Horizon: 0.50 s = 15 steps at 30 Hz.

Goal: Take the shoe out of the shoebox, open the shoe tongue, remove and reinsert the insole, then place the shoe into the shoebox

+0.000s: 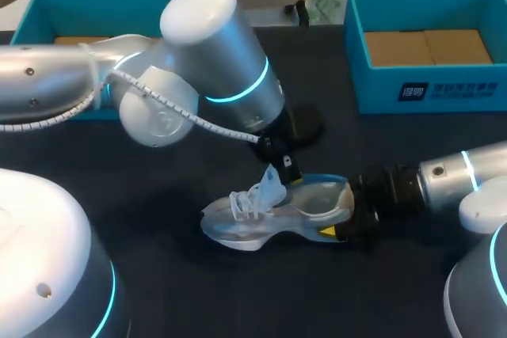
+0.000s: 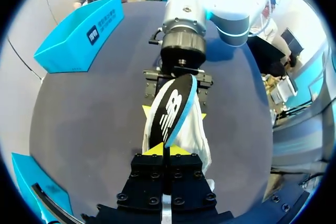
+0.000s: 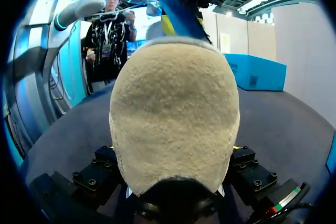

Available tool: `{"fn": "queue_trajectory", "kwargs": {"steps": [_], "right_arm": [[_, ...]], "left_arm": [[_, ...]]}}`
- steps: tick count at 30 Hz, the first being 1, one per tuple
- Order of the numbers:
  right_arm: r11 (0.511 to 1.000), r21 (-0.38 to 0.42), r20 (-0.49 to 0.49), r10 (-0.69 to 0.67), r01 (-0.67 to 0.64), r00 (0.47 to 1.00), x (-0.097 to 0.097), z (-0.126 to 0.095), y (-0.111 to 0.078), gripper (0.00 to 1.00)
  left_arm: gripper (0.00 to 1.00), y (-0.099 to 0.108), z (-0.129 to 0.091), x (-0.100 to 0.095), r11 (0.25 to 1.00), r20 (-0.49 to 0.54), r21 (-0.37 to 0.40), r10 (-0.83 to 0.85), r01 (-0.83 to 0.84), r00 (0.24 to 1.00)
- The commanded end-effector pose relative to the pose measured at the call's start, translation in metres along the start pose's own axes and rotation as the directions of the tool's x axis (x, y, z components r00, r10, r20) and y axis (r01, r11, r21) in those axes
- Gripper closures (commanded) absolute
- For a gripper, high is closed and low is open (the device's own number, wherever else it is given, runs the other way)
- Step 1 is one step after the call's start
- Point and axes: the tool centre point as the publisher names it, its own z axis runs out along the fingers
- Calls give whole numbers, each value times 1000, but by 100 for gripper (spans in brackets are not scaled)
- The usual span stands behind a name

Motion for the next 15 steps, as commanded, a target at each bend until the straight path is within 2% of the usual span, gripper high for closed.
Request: {"fn": "queue_trajectory", "kwargs": {"steps": [1, 6, 11, 12, 13, 14, 15], "right_arm": [[1000, 4, 1, 0, 0, 1000, 1, 0, 2, 100], [1000, 4, 1, 0, 0, 1000, 1, 0, 2, 100], [1000, 4, 1, 0, 0, 1000, 1, 0, 2, 100], [1000, 4, 1, 0, 0, 1000, 1, 0, 2, 100], [1000, 4, 1, 0, 0, 1000, 1, 0, 2, 100], [1000, 4, 1, 0, 0, 1000, 1, 0, 2, 100], [1000, 4, 1, 0, 0, 1000, 1, 0, 2, 100]], "left_arm": [[100, -20, 9, 7, 1000, 39, -20, -11, 12, 999], [100, -32, 20, 10, 999, 60, -41, -13, 15, 998], [100, -32, 22, 18, 998, 64, -62, 17, -13, 998], [85, -32, 21, 19, 998, 65, -63, 18, -14, 998], [65, -31, 19, 19, 998, 64, -65, 21, -17, 998], [55, -31, 18, 20, 998, 64, -65, 22, -18, 998], [49, -30, 16, 20, 998, 66, -65, 24, -20, 998]]}}
